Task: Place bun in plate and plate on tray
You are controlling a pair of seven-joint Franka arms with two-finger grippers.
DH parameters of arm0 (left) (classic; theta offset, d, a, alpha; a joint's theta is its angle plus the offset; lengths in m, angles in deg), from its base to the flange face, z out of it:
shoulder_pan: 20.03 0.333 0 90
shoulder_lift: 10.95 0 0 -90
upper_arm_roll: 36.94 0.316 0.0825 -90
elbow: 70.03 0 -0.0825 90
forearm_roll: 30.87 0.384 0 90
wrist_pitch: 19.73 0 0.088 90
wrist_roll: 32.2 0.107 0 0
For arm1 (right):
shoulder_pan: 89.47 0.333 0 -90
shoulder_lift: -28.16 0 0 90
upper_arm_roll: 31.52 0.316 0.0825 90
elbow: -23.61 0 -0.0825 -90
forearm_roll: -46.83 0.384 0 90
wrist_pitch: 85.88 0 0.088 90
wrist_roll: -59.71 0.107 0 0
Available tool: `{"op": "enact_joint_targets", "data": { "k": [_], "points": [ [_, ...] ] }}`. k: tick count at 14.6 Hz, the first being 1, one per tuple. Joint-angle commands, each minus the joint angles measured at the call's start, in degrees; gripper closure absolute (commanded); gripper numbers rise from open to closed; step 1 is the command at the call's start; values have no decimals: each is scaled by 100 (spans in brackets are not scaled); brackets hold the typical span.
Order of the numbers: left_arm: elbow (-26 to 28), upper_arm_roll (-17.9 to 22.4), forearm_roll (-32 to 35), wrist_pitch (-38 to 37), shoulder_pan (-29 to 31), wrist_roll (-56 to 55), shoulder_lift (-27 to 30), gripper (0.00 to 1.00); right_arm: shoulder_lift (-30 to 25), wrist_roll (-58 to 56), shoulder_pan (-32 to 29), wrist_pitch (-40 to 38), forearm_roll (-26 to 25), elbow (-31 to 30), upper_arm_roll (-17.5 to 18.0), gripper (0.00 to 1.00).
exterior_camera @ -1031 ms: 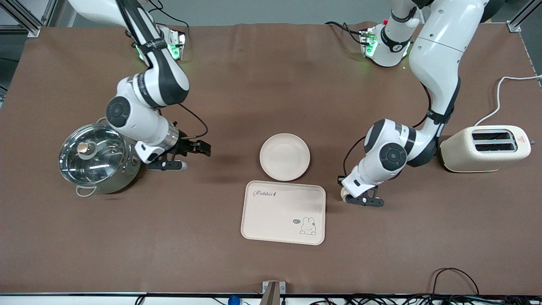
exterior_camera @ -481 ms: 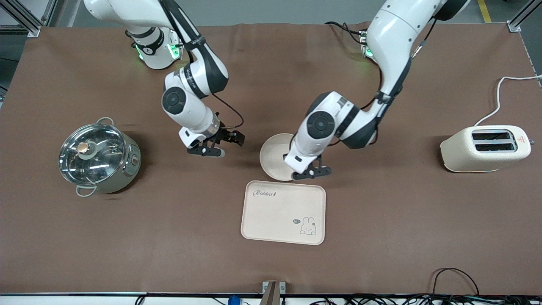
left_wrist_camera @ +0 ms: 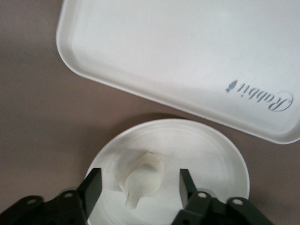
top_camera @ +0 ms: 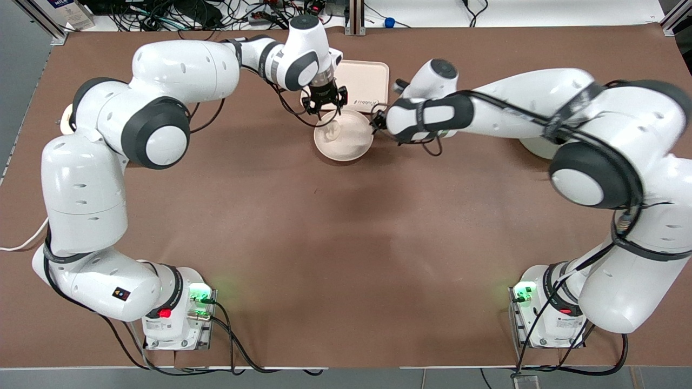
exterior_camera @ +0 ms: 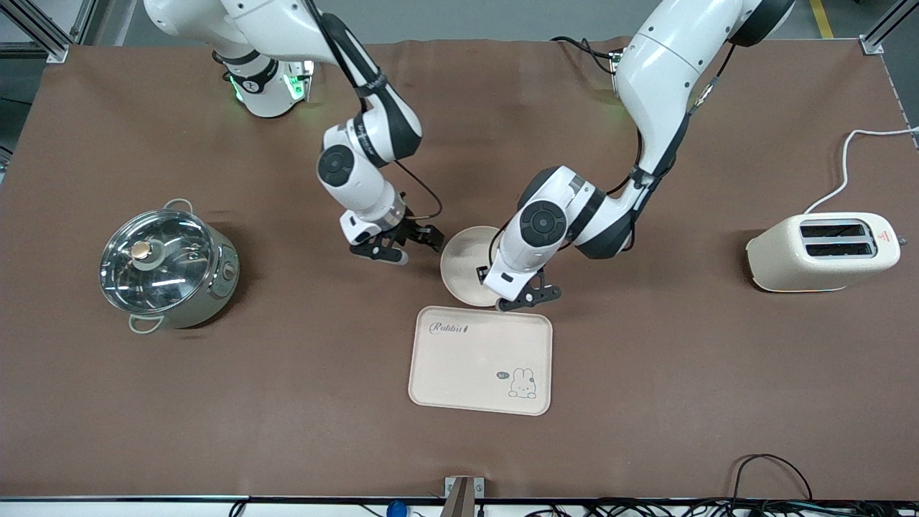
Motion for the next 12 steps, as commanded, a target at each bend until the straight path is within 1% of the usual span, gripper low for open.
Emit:
{"op": "enact_joint_targets", "data": {
  "k": [1, 2, 5, 6, 8, 9, 10, 12],
  "points": [
    [-64, 32, -7, -814, 548, 838, 679, 0, 484, 129, 109, 33, 184, 533, -55, 5],
    [-64, 32, -7, -1017, 786, 1251, 872, 0, 511, 138, 118, 7, 184, 612, -55, 22],
    [-91, 41, 1, -1466, 1594, 2667, 1418, 0, 572, 112, 171, 50, 149, 621, -64, 59],
    [-160, 41, 1, -1641, 1823, 2966, 1602, 0, 607, 112, 197, 59, 140, 630, -64, 74],
    [-450, 59, 36, -2333, 2166, 3652, 2015, 0, 616, 112, 215, 103, 131, 639, -64, 93],
    [-616, 50, 54, -2772, 2298, 3829, 2217, 0, 616, 103, 241, 190, 123, 639, -64, 97],
    [-749, 33, 46, -3194, 2395, 3874, 2419, 0, 616, 85, 250, 217, 122, 639, -64, 99],
    [-873, 41, 54, -3715, 2432, 3875, 2928, 0, 607, 59, 250, 261, 122, 648, -64, 99]
  ]
}}
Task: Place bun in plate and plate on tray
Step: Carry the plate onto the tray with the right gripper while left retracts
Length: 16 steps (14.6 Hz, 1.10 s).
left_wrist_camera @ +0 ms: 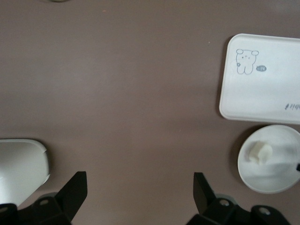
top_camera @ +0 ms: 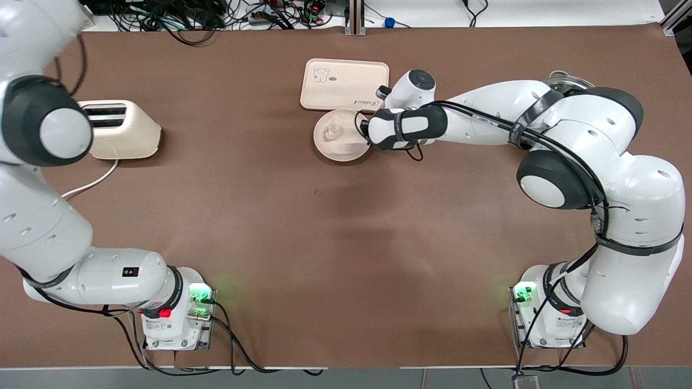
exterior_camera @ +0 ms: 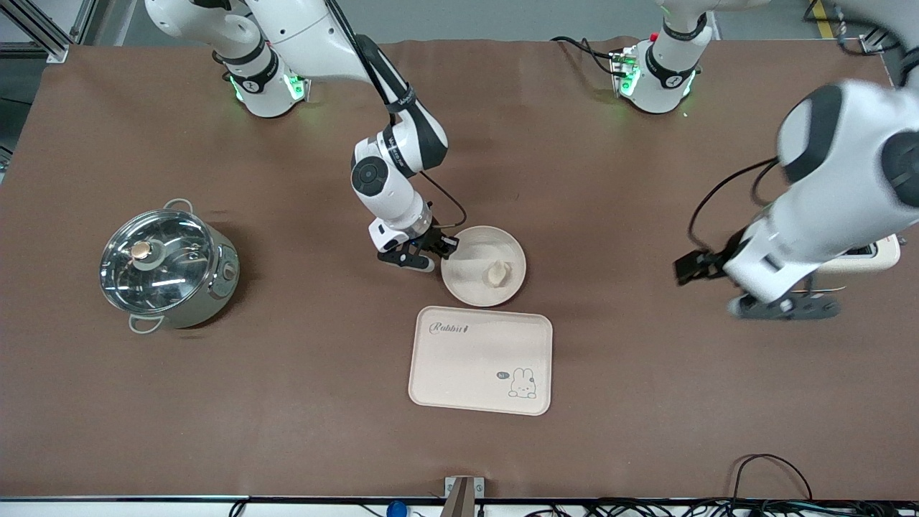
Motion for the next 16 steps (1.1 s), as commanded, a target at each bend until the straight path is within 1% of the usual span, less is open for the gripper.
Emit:
{"op": "enact_joint_targets", "data": {
  "k": [1, 4, 6, 8, 10, 13, 14, 16],
  "points": [
    [-49, -16, 50, -666, -27, 26, 832, 0, -17, -78, 73, 192, 83, 49, -28, 100],
    [-32, -42, 50, -957, 61, 60, 1186, 0, -552, -122, -23, 106, 144, 22, -10, 100],
    [108, -7, 42, -1002, 148, 331, 1240, 0, -571, -139, -207, -17, 162, 240, -10, 99],
    [276, 62, 24, -1002, 211, 640, 1406, 0, -484, -166, -330, -227, 118, 723, -36, 100],
    [320, 352, 33, -1002, -78, 641, 1442, 0, -11, -367, -602, -595, 100, 1364, -37, 100],
    [276, 519, 33, -993, -53, 685, 1398, 0, 604, -1280, -1112, -1693, 144, 2479, -37, 100],
    [259, 546, 33, -1002, -36, 659, 1381, 0, 815, -1308, -1166, -1862, 109, 2779, -37, 100],
    [250, 555, 7, -993, -44, 667, 1372, 0, 1307, -1387, -1350, -1933, 91, 3385, -45, 100]
  ]
}}
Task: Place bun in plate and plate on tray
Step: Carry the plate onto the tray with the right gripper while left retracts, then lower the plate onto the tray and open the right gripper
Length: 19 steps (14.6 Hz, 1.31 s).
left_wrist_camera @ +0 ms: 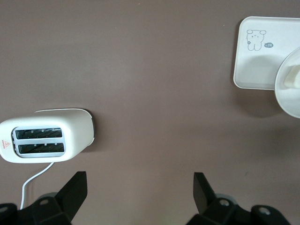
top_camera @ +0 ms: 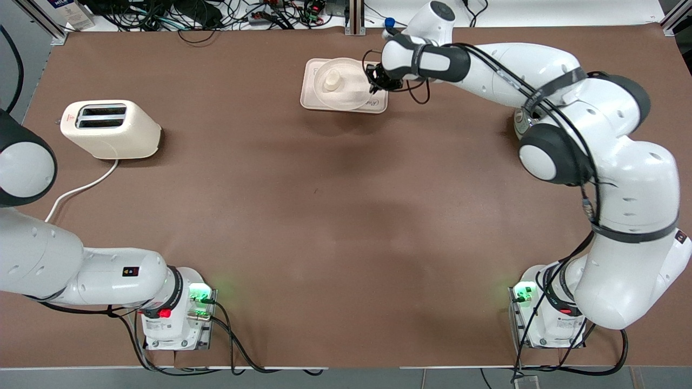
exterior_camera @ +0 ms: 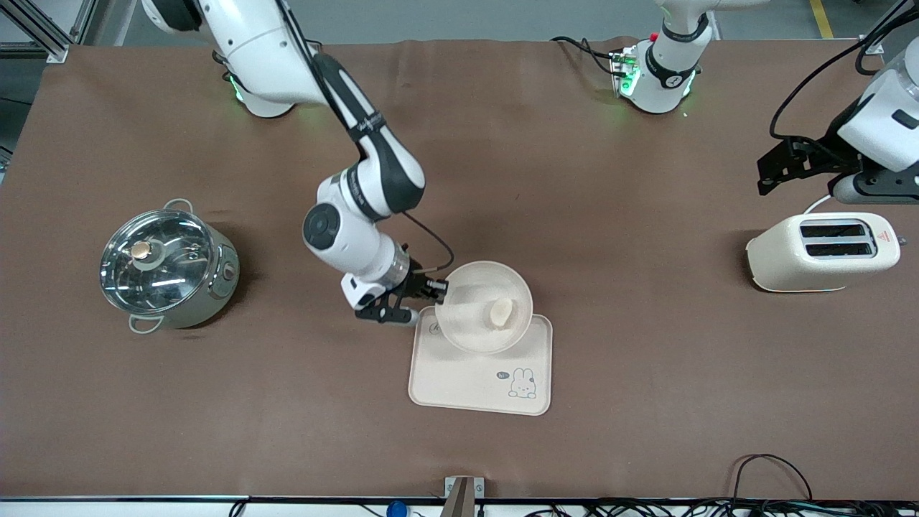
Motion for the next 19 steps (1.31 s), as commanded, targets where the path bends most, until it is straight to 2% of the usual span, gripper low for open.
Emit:
{"op": "enact_joint_targets", "data": {
  "k": [1, 4, 8, 13, 19],
  "points": [
    [79, 71, -13, 28, -46, 20, 107, 0, 937, -240, -255, -208, 76, 1236, 58, 100],
    [79, 71, -49, 28, 33, -7, 107, 0, 1518, -249, -344, -313, -204, 1967, 49, 100],
    [79, 71, -5, 28, 34, 63, 107, 0, 1669, -276, -387, -331, -933, 2022, 49, 100],
    [79, 71, 4, 28, 25, 55, 107, 0, 1818, -346, -423, -270, -970, 2040, 49, 100],
    [79, 71, 21, 229, 25, 72, 107, 0, 2214, -223, -440, -156, -935, 2505, 76, 100]
  ]
}}
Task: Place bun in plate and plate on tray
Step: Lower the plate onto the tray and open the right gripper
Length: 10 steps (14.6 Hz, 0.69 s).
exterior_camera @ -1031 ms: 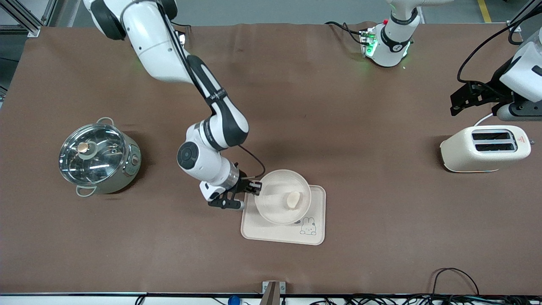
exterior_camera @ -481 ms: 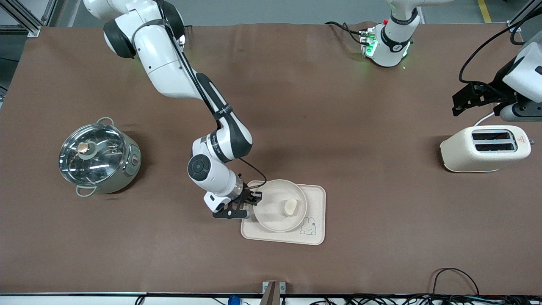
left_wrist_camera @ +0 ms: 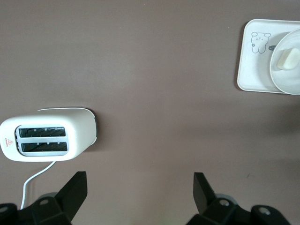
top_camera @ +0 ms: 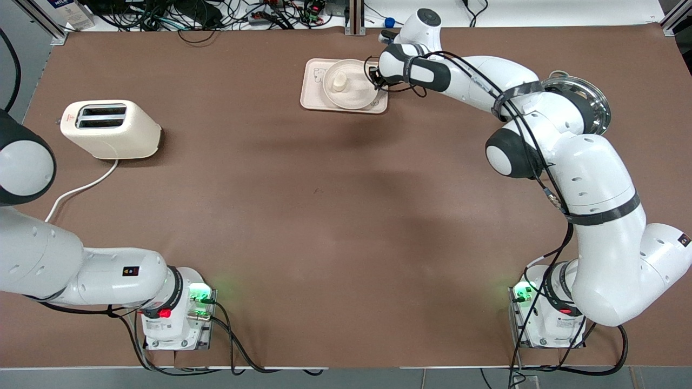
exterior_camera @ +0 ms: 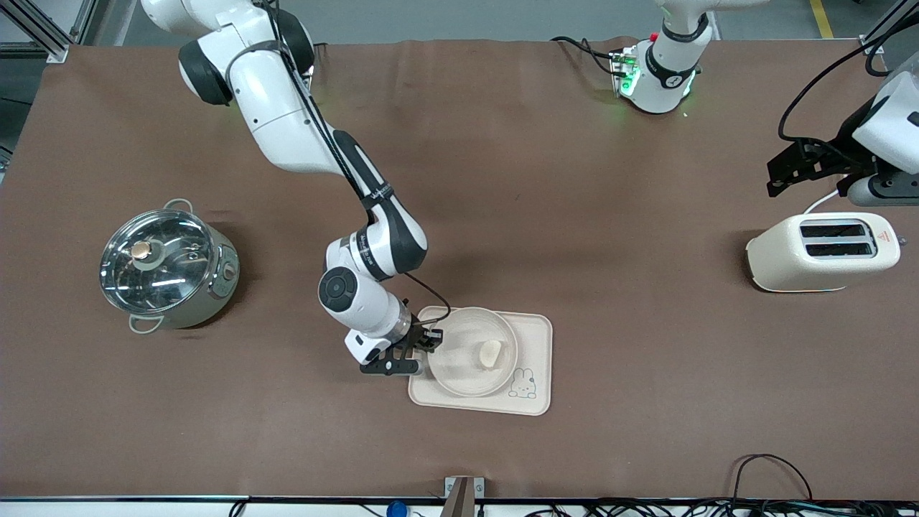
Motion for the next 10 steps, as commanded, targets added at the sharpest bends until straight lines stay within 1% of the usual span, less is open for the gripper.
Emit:
{"op": "enact_joint_targets", "data": {
  "k": [1, 2, 4, 5, 8, 10],
  "points": [
    [103, 36, 22, 368, 20, 57, 107, 0, 295, 178, -69, 43, -35, 308, 75, 97],
    [121, 27, -48, 448, 142, 40, 107, 0, 286, 371, -104, 42, -26, 308, 84, 91],
    [217, 27, -180, 484, 353, 57, 141, 0, 243, 487, -209, 42, -17, 308, 145, 57],
    [313, 18, -207, 484, 424, 83, 176, 0, 199, 487, -288, 16, -8, 308, 189, 45],
    [349, 10, -216, 476, 433, 83, 203, 0, -64, 488, -315, -28, 27, 238, 207, 0],
    [297, -8, -198, 458, 425, 101, 177, 0, -371, 470, -368, -80, 27, -164, 199, 0]
  ]
}}
